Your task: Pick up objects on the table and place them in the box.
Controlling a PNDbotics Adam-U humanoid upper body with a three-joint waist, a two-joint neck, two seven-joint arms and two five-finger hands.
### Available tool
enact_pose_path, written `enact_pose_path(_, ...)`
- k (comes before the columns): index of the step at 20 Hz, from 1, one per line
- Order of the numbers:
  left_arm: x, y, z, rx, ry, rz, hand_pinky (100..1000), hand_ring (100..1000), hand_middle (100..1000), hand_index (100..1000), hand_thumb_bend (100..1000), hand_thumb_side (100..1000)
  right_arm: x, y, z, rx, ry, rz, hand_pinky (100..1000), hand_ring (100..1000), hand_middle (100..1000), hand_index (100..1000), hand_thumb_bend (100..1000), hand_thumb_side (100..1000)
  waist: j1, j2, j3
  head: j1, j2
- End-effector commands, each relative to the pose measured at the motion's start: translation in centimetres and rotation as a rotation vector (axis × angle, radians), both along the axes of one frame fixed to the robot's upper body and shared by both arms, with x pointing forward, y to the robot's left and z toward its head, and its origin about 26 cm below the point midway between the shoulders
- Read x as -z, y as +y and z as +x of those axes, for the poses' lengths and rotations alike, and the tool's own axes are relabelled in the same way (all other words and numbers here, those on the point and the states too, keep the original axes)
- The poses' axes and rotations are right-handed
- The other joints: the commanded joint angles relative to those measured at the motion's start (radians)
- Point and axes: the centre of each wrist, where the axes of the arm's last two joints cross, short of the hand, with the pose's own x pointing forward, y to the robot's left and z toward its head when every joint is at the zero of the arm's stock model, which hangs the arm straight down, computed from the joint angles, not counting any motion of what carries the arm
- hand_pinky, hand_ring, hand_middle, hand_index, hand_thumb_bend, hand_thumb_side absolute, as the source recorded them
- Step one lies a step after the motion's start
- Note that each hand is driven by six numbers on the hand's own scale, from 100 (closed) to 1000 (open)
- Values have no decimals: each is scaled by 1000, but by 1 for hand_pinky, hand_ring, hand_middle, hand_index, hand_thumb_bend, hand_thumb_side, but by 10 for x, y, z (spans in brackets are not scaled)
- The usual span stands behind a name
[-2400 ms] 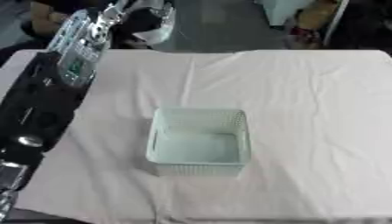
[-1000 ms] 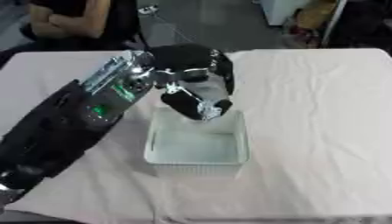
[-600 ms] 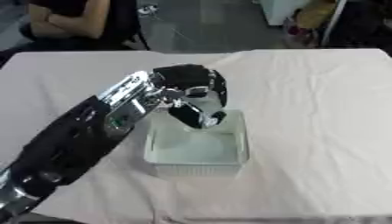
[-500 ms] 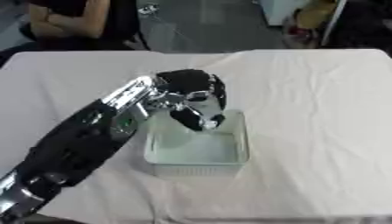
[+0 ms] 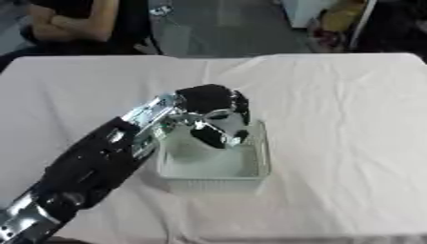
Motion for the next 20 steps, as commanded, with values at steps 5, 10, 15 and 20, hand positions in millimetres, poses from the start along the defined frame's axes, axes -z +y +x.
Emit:
enact_pose_path(5,0,3,6,14,49,-9,868,940,982,1000,100,1000,-11,0,-2,-5,-34,-16,840,968,969,965,100,671,-3,-9,-1,4,-6)
enact_pose_path(10,2,3,7,22,79,15,917,964,1000,1000,100,1000,-11,0,-2,-4,-35,-17,840,968,969,965,100,671,-3,-8,0,4,-5)
enact_pose_path(15,-1,3,7,24,80,23,934,969,1000,1000,100,1000,-11,0,-2,-4,-35,-17,841,968,969,965,100,671,-3,-8,0,5,-6)
enact_pose_path(20,-2,3,7,24,78,28,939,970,1000,1000,100,1000,-11,0,-2,-3,-35,-18,841,968,969,965,100,671,-3,-8,1,4,-7)
